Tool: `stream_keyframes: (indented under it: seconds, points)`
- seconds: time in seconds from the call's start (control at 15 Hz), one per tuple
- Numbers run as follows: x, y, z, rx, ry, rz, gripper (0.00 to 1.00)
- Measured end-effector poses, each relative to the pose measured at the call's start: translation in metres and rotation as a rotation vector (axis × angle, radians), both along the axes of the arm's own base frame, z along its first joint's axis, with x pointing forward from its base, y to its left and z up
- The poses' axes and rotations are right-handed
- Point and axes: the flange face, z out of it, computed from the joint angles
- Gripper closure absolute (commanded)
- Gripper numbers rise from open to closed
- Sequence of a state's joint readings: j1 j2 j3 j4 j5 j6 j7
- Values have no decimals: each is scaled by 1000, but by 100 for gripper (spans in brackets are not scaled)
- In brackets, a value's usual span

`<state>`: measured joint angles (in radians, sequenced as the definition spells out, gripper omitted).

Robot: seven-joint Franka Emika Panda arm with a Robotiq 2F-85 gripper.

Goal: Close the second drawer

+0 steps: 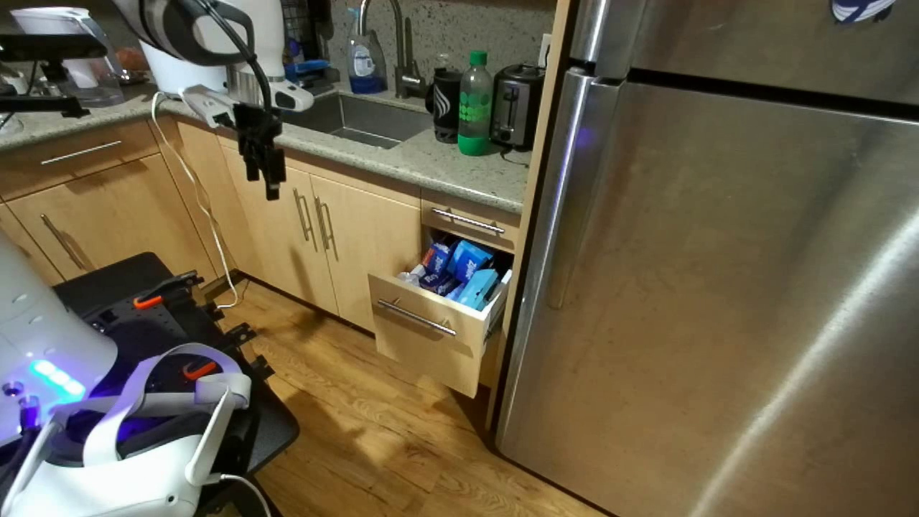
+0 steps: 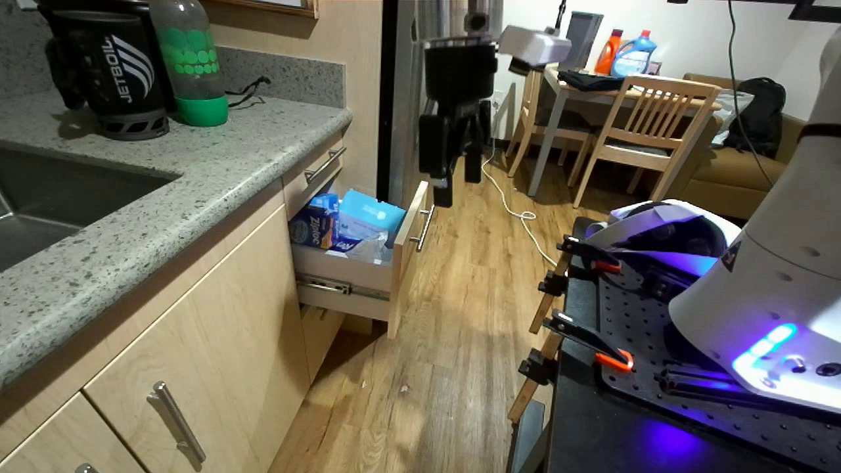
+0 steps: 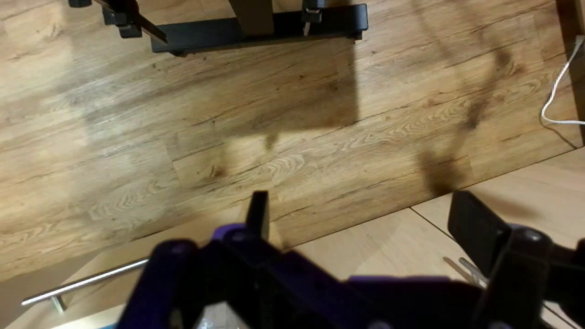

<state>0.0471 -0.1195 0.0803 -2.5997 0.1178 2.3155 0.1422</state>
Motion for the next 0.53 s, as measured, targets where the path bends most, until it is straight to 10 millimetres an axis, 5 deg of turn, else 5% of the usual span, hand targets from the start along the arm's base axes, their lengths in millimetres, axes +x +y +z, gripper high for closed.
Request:
stream_keyframes:
  seconds: [0.53]
  points:
    - [-11,-66,-96,-60,10,-132,0]
